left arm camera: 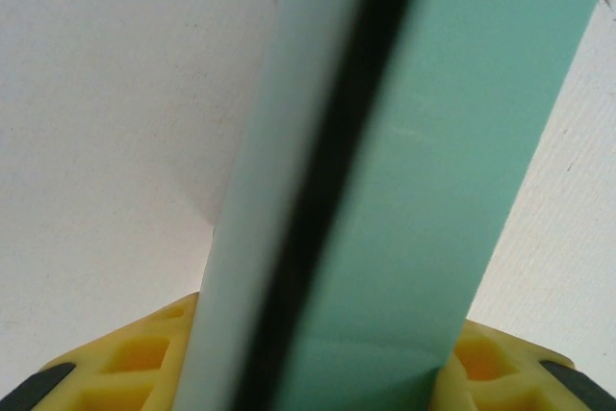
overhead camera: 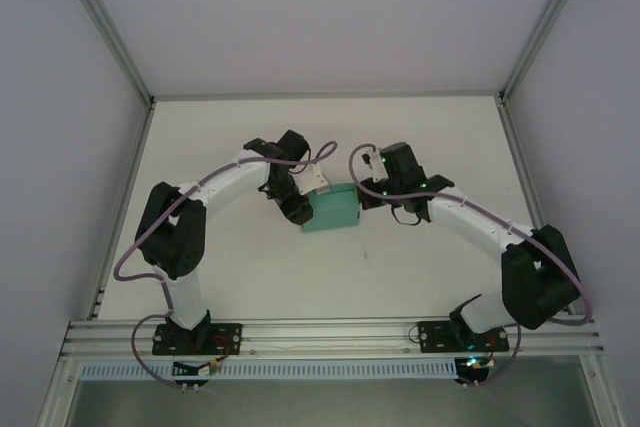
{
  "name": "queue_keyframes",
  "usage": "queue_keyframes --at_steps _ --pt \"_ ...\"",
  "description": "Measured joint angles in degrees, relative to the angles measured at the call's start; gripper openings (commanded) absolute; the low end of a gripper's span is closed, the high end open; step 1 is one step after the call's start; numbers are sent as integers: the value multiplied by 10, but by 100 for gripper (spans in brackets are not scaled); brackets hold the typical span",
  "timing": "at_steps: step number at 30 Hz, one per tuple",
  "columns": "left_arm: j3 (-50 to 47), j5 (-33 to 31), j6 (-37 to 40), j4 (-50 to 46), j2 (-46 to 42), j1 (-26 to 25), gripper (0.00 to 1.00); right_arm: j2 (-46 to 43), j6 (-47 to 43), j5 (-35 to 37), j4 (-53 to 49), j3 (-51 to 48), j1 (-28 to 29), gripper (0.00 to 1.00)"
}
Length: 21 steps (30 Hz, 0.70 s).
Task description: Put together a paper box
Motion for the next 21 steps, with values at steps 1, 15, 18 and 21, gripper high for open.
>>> queue_keyframes --at_steps 1,15,18,21 --pt "-2 0 -2 1 0 0 41 0 -4 10 5 -2 5 0" --pt "-9 -7 -16 11 -1 0 46 -43 -26 94 105 -85 50 0" --pt "-9 -9 -19 12 -2 -1 46 -45 -5 98 107 -87 52 0" --pt "-9 -10 -21 13 -2 -2 46 -44 39 97 89 -76 52 0"
